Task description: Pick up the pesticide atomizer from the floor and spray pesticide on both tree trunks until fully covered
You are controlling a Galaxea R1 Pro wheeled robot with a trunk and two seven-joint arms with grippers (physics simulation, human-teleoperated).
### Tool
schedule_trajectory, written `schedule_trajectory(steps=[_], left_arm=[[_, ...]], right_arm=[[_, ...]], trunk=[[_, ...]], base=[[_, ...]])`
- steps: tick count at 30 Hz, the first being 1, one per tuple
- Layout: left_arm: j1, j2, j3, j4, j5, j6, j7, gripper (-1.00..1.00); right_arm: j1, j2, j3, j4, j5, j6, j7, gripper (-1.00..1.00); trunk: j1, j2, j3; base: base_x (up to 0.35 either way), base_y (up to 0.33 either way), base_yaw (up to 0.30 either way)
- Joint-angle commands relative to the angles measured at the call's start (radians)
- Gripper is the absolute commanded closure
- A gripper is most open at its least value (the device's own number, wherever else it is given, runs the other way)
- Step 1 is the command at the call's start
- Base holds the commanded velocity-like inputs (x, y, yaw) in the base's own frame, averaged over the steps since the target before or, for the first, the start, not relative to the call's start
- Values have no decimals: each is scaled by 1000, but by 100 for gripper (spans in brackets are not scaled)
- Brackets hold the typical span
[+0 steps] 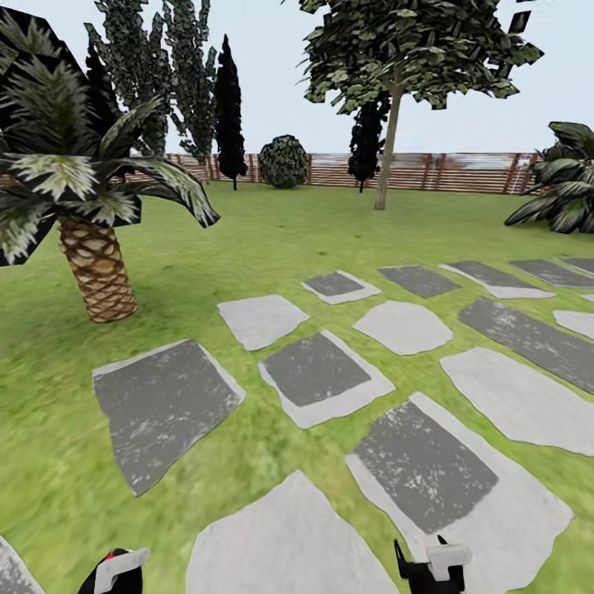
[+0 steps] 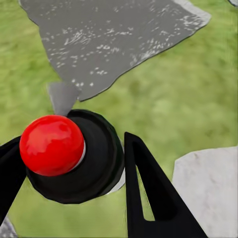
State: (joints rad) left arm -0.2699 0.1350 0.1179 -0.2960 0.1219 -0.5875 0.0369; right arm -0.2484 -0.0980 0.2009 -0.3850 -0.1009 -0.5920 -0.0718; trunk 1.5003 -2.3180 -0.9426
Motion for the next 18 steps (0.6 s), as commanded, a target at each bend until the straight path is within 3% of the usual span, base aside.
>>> schedule_trajectory(steps=[1,18], left_arm=[[0,0,0,0,0,0,0,100],[0,0,0,0,-1,0,0,100]], right_arm=[[0,0,0,0,0,0,0,-100],[0,0,0,0,0,0,0,-100]], trunk=[[0,0,0],[0,0,0]], base=[[340,0,0],[340,0,0]])
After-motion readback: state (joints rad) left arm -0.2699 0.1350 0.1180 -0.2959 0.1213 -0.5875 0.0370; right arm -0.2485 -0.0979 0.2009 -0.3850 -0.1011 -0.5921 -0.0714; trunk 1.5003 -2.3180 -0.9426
